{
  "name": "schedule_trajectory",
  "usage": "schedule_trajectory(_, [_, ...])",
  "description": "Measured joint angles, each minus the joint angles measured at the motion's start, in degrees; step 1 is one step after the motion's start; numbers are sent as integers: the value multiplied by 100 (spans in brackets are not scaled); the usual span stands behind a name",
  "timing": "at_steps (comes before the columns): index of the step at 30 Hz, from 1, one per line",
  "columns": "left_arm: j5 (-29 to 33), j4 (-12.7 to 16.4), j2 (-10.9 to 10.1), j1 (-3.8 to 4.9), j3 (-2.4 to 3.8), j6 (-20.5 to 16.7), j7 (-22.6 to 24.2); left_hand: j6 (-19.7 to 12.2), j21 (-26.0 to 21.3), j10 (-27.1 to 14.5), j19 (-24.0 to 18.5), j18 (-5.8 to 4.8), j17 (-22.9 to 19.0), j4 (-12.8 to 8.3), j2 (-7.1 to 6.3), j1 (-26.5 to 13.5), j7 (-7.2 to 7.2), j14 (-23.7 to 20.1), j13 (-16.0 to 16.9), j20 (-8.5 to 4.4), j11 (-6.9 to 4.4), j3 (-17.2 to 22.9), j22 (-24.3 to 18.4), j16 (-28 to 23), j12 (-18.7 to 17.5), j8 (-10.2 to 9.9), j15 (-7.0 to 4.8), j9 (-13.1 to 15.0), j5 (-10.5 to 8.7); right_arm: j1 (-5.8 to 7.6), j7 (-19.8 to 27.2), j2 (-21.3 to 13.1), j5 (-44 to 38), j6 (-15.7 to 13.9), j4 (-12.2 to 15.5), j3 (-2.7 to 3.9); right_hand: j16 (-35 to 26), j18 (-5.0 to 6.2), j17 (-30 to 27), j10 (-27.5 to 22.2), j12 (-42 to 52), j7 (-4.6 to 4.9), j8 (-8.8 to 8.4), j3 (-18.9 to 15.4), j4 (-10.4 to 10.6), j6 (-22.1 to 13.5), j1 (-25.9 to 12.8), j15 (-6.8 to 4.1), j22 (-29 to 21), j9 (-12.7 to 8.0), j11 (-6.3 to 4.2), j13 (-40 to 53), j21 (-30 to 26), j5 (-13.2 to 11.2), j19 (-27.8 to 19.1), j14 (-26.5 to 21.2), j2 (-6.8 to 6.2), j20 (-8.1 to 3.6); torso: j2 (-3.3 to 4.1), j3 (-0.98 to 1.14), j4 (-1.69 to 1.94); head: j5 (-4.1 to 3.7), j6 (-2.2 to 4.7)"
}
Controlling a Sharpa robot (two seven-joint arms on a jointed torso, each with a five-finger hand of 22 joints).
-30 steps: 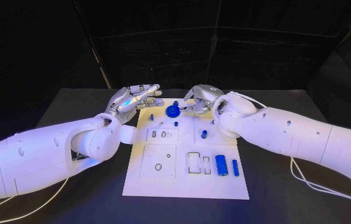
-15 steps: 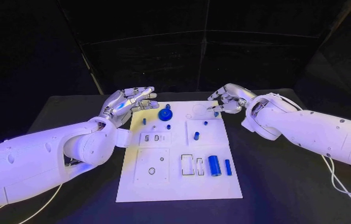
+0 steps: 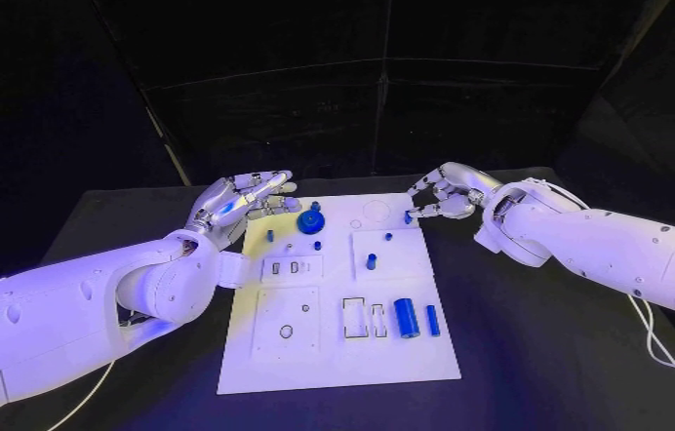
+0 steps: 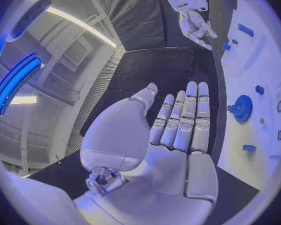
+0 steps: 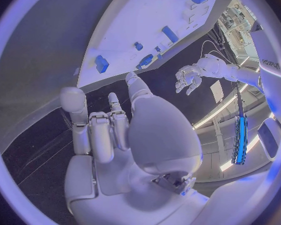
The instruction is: Assemble the parts on the task board
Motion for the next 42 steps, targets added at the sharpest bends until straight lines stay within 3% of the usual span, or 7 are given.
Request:
schedule_trajectory(11, [0, -39, 41, -17, 0, 7, -8, 0, -21, 0, 21, 0, 0, -39, 0, 0, 0, 0, 0, -20, 0, 39, -7, 0, 0, 0, 0, 0, 0, -31, 17, 231, -57, 32, -381, 2, 0, 0, -1, 0, 0, 0, 0, 5, -68, 0, 39, 0, 0, 0, 0, 0, 0, 39, 0, 0, 39, 0, 5, -8, 11, -12, -28])
schedule_trajectory(28, [0, -75, 49, -17, -1, 20, -10, 0, -21, 0, 21, 0, 4, -73, 0, 0, 0, 21, 0, -20, 0, 40, -14, 0, -21, 0, -20, 0, 0, -170, -15, 372, -189, 304, -612, -1, 0, 0, -1, 0, 0, 1, 11, 5, -99, 44, 60, 0, 6, 18, 0, 0, 0, 39, 0, 0, 60, 0, -2, -7, -2, -20, -79])
schedule_trajectory(42, [0, -93, 59, -18, 0, 27, -13, 0, -21, 0, 20, 0, 3, -94, 0, 0, 0, 21, 0, -20, 0, 62, -18, -21, -21, 0, -21, 0, 0, -187, -46, 514, -222, 374, -809, 0, 0, 0, -1, 0, 29, -29, 136, 20, -114, 330, 81, 0, 47, 48, 0, 1, 0, -50, 0, 0, 219, 0, -1, -5, 4, -32, -79])
